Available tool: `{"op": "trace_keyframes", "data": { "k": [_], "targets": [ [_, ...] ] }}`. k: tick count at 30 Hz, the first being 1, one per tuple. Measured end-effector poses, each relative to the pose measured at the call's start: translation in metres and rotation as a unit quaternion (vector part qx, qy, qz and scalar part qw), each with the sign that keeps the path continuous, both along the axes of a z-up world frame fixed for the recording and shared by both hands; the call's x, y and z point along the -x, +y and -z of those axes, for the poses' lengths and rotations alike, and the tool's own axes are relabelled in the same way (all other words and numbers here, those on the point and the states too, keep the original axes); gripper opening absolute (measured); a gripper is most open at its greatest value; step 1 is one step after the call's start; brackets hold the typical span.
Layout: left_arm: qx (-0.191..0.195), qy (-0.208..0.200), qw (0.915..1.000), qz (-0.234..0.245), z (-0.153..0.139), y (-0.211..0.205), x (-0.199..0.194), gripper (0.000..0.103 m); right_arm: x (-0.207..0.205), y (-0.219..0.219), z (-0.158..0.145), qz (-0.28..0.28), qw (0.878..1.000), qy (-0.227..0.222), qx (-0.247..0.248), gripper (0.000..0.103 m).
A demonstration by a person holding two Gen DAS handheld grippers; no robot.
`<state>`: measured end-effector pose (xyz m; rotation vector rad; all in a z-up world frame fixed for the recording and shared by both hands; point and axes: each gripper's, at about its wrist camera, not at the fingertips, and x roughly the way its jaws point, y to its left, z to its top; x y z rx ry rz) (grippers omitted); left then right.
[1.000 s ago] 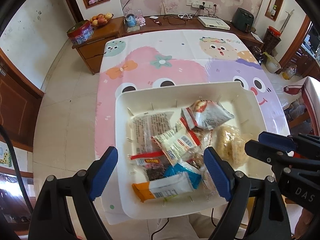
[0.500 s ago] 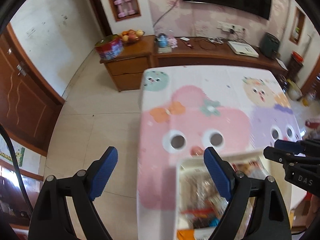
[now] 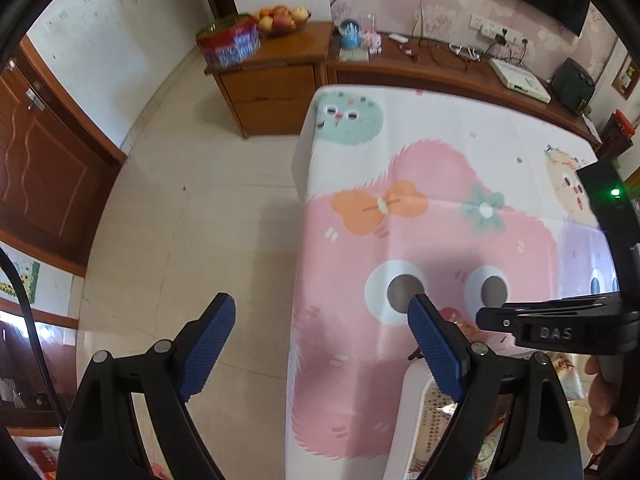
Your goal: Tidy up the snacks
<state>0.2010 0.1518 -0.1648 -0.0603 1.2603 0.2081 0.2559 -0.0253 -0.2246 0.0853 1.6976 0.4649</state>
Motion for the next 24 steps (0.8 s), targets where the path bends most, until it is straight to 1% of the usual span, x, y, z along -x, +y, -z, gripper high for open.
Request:
{"op": "trace_keyframes", "data": {
  "k": [3, 7, 9, 13, 19, 21, 24],
  "targets": [
    [0.007, 0.014, 0.9999, -0.001, 0.014, 0.004, -0.003, 0.087, -0.001, 0.008, 0.023, -0.011, 1.000, 0.026, 0.013, 0.033],
    [0.021, 0.031, 0.9993, -0.004, 0.030, 0.009, -0.007, 0.087, 0.003, 0.015, 0.037, -0.032, 0.998, 0.041, 0.027, 0.033],
    [0.029, 0.037, 0.9989, -0.007, 0.036, 0.012, -0.009, 0.087, 0.005, 0.019, 0.040, -0.043, 0.998, 0.038, 0.037, 0.033],
    [0.039, 0.042, 0.9983, -0.008, 0.039, 0.012, -0.012, 0.087, 0.006, 0.026, 0.040, -0.059, 0.997, 0.028, 0.046, 0.033],
    [0.041, 0.046, 0.9981, -0.002, 0.042, 0.007, -0.015, 0.087, 0.005, 0.039, 0.042, -0.075, 0.996, 0.018, 0.054, 0.033],
    [0.044, 0.048, 0.9979, -0.003, 0.043, 0.006, -0.016, 0.087, 0.008, 0.045, 0.042, -0.095, 0.994, 0.012, 0.061, 0.033],
    [0.044, 0.048, 0.9979, -0.003, 0.042, 0.005, -0.015, 0.087, 0.010, 0.049, 0.043, -0.113, 0.992, 0.015, 0.061, 0.033]
  ]
}}
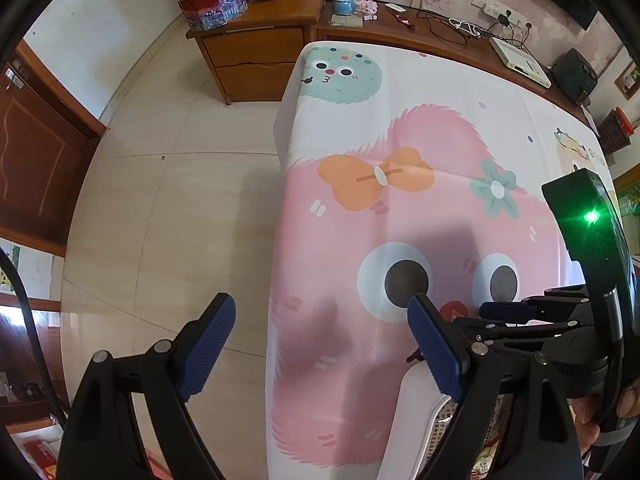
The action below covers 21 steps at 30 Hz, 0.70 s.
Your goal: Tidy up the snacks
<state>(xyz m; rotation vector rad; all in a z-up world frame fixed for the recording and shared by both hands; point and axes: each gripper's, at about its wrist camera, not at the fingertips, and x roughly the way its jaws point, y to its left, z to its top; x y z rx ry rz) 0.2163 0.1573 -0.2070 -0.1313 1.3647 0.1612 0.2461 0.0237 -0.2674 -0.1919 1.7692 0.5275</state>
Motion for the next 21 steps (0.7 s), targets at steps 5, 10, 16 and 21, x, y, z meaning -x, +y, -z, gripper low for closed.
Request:
{"op": "trace_keyframes", "data": {
  "k": [5, 10, 16, 21],
  "targets": [
    [0.000, 0.002, 1.0000, -0.002, 0.001, -0.002, 0.001, 0.087, 0.005, 0.006, -0.004, -0.026, 0.999, -0.024, -0.017, 0.016],
    [0.000, -0.002, 1.0000, -0.004, -0.004, -0.003, 0.004, 0.087, 0.009, 0.004, -0.012, -0.020, 0.998, -0.045, -0.031, 0.000],
    [-0.001, -0.009, 1.0000, -0.001, -0.012, -0.009, 0.011, 0.087, 0.002, -0.017, -0.032, 0.019, 0.997, -0.059, -0.046, 0.000],
    [0.004, -0.010, 0.9999, 0.002, -0.014, -0.014, 0.014, 0.087, -0.005, -0.032, -0.030, 0.021, 1.000, -0.006, -0.015, 0.017]
  ]
}}
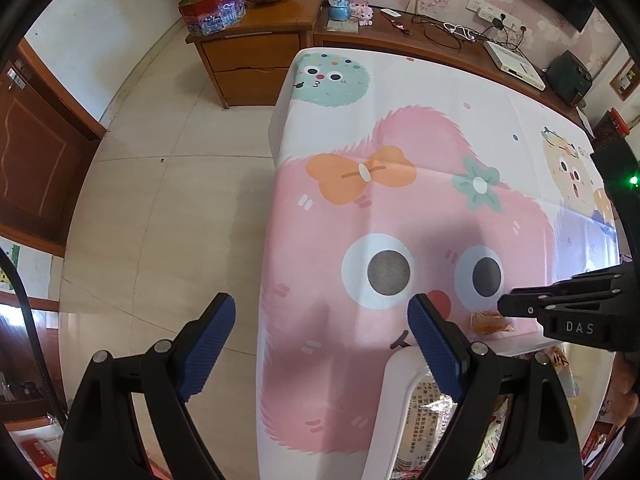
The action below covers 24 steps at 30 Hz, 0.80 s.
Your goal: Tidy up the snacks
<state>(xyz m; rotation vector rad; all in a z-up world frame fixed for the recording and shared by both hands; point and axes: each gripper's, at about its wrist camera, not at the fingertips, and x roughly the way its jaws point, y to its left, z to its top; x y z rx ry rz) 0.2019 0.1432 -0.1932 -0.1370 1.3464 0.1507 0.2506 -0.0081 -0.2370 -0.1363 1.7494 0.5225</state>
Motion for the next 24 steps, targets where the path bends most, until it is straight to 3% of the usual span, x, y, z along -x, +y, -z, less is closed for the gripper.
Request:
{"op": "trace_keyframes", "data": {
  "k": [2, 3, 8, 12, 19, 24],
  "targets": [
    [0.002, 0.001, 1.0000, 0.003, 0.000, -0.001, 0.000, 0.087, 0.001, -0.008, 0.004, 0.013, 1.000, 0.003, 0.025, 0.037],
    [0.002, 0.002, 1.0000, 0.004, 0.001, -0.002, -0.001, 0.087, 0.000, -0.013, 0.006, 0.025, 0.999, 0.010, 0.032, 0.041],
    [0.005, 0.004, 1.0000, 0.006, 0.005, -0.002, -0.006, 0.087, -0.006, -0.038, 0.022, 0.087, 0.993, 0.057, 0.050, 0.045],
    [0.009, 0.008, 0.9999, 0.008, 0.010, -0.004, -0.009, 0.087, -0.006, -0.050, 0.035, 0.127, 0.987, 0.088, 0.035, 0.046],
    [0.011, 0.014, 0.9997, 0.018, 0.016, -0.007, -0.014, 0.087, 0.005, -0.040, 0.056, 0.135, 0.984, 0.111, 0.021, 0.051],
    [0.015, 0.017, 0.9996, 0.014, 0.018, -0.005, -0.016, 0.087, 0.012, -0.021, 0.061, 0.103, 0.987, 0.126, 0.010, 0.050]
  ]
}}
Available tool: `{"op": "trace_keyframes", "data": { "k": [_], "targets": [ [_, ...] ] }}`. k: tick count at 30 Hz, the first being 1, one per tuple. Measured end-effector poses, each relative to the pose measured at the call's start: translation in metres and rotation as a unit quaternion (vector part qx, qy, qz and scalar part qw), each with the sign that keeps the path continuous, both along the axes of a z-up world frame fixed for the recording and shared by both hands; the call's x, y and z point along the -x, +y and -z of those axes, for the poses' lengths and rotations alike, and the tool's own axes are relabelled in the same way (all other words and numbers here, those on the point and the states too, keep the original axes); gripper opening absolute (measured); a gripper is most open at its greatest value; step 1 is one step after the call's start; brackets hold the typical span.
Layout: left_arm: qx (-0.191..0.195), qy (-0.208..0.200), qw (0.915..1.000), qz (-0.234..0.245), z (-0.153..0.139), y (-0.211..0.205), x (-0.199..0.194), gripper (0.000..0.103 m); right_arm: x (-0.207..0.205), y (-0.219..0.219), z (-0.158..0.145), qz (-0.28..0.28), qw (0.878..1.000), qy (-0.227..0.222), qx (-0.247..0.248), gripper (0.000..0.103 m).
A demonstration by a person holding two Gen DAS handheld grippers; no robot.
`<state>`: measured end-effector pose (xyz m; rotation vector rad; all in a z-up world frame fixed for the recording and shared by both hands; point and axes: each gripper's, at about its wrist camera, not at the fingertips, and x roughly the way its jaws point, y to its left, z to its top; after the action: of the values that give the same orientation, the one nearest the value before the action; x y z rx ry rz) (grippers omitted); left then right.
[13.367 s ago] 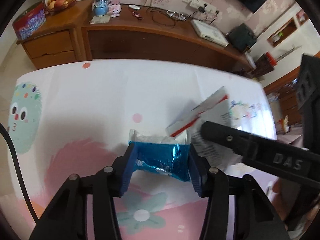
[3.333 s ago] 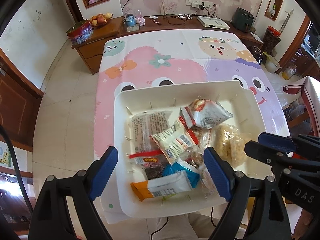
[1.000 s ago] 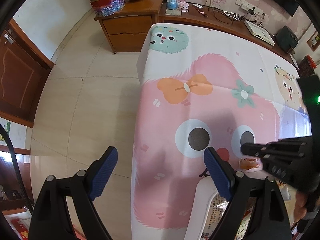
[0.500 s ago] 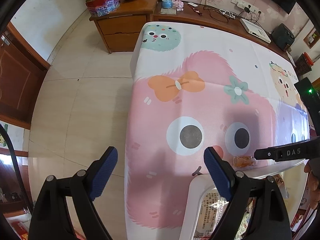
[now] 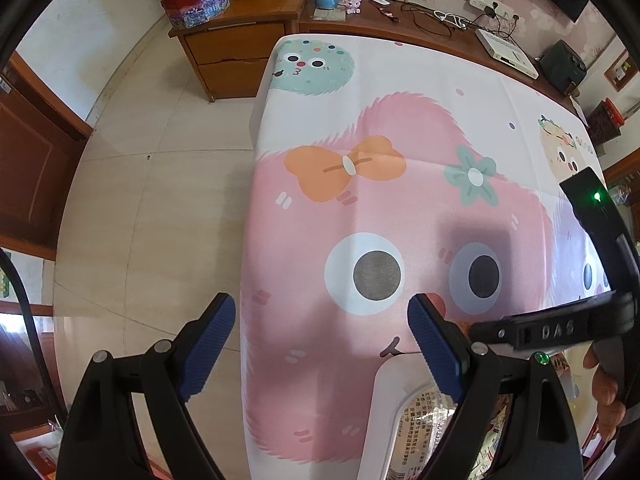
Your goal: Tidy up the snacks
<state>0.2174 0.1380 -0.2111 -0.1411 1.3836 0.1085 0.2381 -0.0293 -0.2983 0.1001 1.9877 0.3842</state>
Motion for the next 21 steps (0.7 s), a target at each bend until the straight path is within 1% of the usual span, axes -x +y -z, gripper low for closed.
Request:
{"op": "trace_keyframes", "data": {
  "k": [1, 2, 3, 5, 7, 9, 10, 11, 14, 16, 21],
  "targets": [
    [0.000, 0.000, 1.0000, -0.001, 0.001, 0.000, 0.000, 0.087, -0.013, -0.003, 0.001, -0.008, 1.000, -0.003, -0.005, 0.049],
    [0.001, 0.001, 1.0000, -0.002, 0.001, 0.001, 0.000, 0.087, -0.010, 0.001, 0.001, -0.016, 1.000, -0.007, -0.011, 0.046],
    [0.001, 0.002, 1.0000, -0.004, 0.001, 0.002, 0.000, 0.087, -0.008, 0.003, -0.001, -0.020, 1.000, -0.006, -0.018, 0.036],
    [0.000, 0.003, 1.0000, -0.005, 0.003, 0.003, 0.000, 0.087, -0.003, 0.010, -0.003, -0.027, 0.999, -0.016, -0.032, 0.031],
    [0.000, 0.003, 1.0000, -0.008, 0.003, 0.005, -0.001, 0.087, -0.004, 0.015, -0.006, -0.030, 0.998, -0.022, -0.041, 0.029],
    [-0.001, 0.003, 0.9999, -0.010, 0.004, 0.006, -0.001, 0.087, -0.004, 0.020, -0.005, -0.024, 0.998, -0.027, -0.056, 0.026],
    [-0.002, 0.003, 0.9999, -0.011, 0.004, 0.006, -0.002, 0.087, -0.006, 0.017, -0.007, -0.018, 0.997, -0.029, -0.067, 0.022],
    [-0.002, 0.003, 0.9999, -0.011, 0.004, 0.007, -0.002, 0.087, -0.007, 0.019, -0.007, -0.016, 0.997, -0.029, -0.074, 0.001],
    [-0.004, 0.002, 0.9999, -0.015, 0.002, 0.011, -0.002, 0.087, -0.009, 0.028, -0.010, -0.011, 0.996, -0.041, -0.080, 0.000],
    [-0.007, -0.002, 0.9998, -0.020, -0.001, 0.014, -0.002, 0.087, -0.012, 0.015, -0.020, -0.005, 0.995, -0.050, -0.091, 0.000],
    [-0.008, -0.004, 0.9994, -0.032, -0.004, 0.022, 0.000, 0.087, -0.023, 0.010, -0.042, 0.004, 0.990, -0.093, -0.105, 0.000]
  ]
}}
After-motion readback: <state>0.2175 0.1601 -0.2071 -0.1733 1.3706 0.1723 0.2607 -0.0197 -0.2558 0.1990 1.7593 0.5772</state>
